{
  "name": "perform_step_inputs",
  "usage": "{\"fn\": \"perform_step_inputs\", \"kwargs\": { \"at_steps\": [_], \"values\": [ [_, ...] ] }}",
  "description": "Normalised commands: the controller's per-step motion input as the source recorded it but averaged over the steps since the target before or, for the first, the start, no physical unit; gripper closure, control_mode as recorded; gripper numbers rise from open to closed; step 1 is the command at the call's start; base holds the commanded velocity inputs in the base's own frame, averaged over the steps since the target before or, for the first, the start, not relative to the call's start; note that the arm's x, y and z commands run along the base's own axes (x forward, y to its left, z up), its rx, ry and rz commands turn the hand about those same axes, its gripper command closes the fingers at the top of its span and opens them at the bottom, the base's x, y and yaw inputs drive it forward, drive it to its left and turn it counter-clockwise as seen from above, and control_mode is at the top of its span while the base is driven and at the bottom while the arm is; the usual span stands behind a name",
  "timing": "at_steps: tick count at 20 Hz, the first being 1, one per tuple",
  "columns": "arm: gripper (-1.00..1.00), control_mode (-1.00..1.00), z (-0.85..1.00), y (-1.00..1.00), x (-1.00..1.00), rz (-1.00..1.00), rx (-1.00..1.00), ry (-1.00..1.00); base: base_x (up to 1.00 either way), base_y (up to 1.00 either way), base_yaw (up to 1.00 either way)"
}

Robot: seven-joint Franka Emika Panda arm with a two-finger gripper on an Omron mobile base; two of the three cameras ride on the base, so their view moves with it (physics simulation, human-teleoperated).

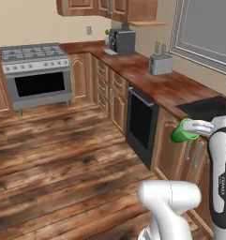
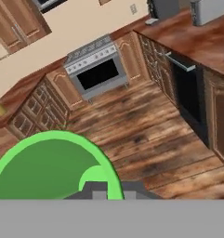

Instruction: Place the pitcher and cup on the dining counter for serving.

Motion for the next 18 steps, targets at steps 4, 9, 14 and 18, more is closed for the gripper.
{"fn": "perform_step_inputs", "kwargs": {
  "at_steps": [4, 9, 14, 18],
  "values": [
    [1.00, 1.00, 0.00, 0.00, 0.00, 0.00, 0.00, 0.00, 0.68, 0.98, 0.53],
    [1.00, 1.00, 0.00, 0.00, 0.00, 0.00, 0.00, 0.00, 1.00, 0.91, 0.33],
    [1.00, 1.00, 0.00, 0.00, 0.00, 0.00, 0.00, 0.00, 1.00, 0.69, 0.25],
    [1.00, 1.00, 0.00, 0.00, 0.00, 0.00, 0.00, 0.00, 1.00, 0.49, 0.21]
  ]
}}
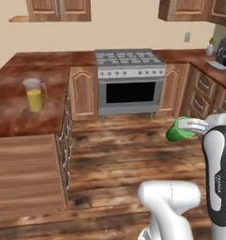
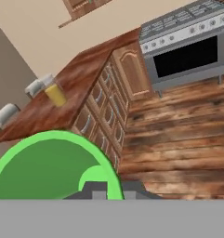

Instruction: Place the pitcher and cup on the dining counter for serving.

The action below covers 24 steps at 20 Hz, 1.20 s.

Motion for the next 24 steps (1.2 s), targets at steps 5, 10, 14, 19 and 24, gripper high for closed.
{"fn": "perform_step_inputs", "kwargs": {
  "at_steps": [5, 10, 14, 19, 24],
  "values": [
    [1.00, 1.00, 0.00, 0.00, 0.00, 0.00, 0.00, 0.00, 1.00, 0.05, 0.18],
    [1.00, 1.00, 0.00, 0.00, 0.00, 0.00, 0.00, 0.00, 1.00, 0.00, 0.16],
    [1.00, 1.00, 0.00, 0.00, 0.00, 0.00, 0.00, 0.00, 1.00, 0.00, 0.09],
    [1.00, 1.00, 0.00, 0.00, 0.00, 0.00, 0.00, 0.00, 1.00, -0.05, 0.10],
    [1.00, 1.00, 0.00, 0.00, 0.00, 0.00, 0.00, 0.00, 1.00, -0.23, 0.56]
  ]
}}
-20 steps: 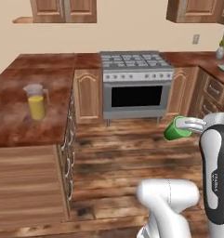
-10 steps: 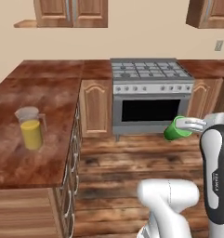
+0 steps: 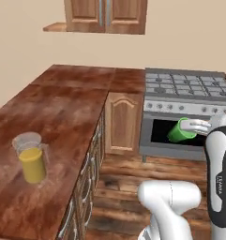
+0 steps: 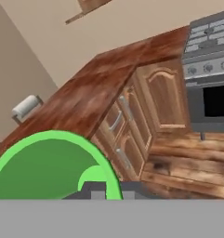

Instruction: Place the pitcher and cup on the dining counter for serving.

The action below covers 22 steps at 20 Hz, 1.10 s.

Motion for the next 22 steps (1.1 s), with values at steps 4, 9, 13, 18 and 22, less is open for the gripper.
{"fn": "perform_step_inputs", "kwargs": {
  "at_steps": [4, 9, 13, 18, 22],
  "values": [
    [1.00, 1.00, 0.00, 0.00, 0.00, 0.00, 0.00, 0.00, 0.87, -0.21, 0.84],
    [1.00, 1.00, 0.00, 0.00, 0.00, 0.00, 0.00, 0.00, 0.63, -0.19, 0.90],
    [1.00, 1.00, 0.00, 0.00, 0.00, 0.00, 0.00, 0.00, 0.65, -0.50, 0.77],
    [1.00, 1.00, 0.00, 0.00, 0.00, 0.00, 0.00, 0.00, 0.66, -0.57, 0.73],
    [1.00, 1.00, 0.00, 0.00, 0.00, 0.00, 0.00, 0.00, 0.67, -0.83, 0.56]
  ]
}}
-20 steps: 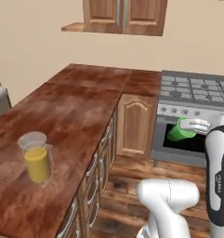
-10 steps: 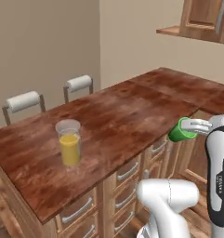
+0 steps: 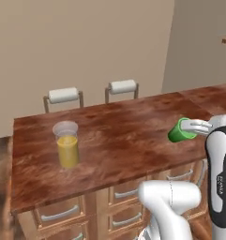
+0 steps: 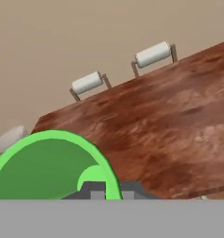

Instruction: Place the pitcher and cup on the dining counter for serving.

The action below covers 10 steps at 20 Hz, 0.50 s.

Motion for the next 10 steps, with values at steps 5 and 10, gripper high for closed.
{"fn": "perform_step_inputs", "kwargs": {
  "at_steps": [5, 10],
  "values": [
    [1.00, 1.00, 0.00, 0.00, 0.00, 0.00, 0.00, 0.00, 0.55, -0.61, 0.37],
    [1.00, 1.00, 0.00, 0.00, 0.00, 0.00, 0.00, 0.00, 0.44, -0.02, 0.10]
  ]
}}
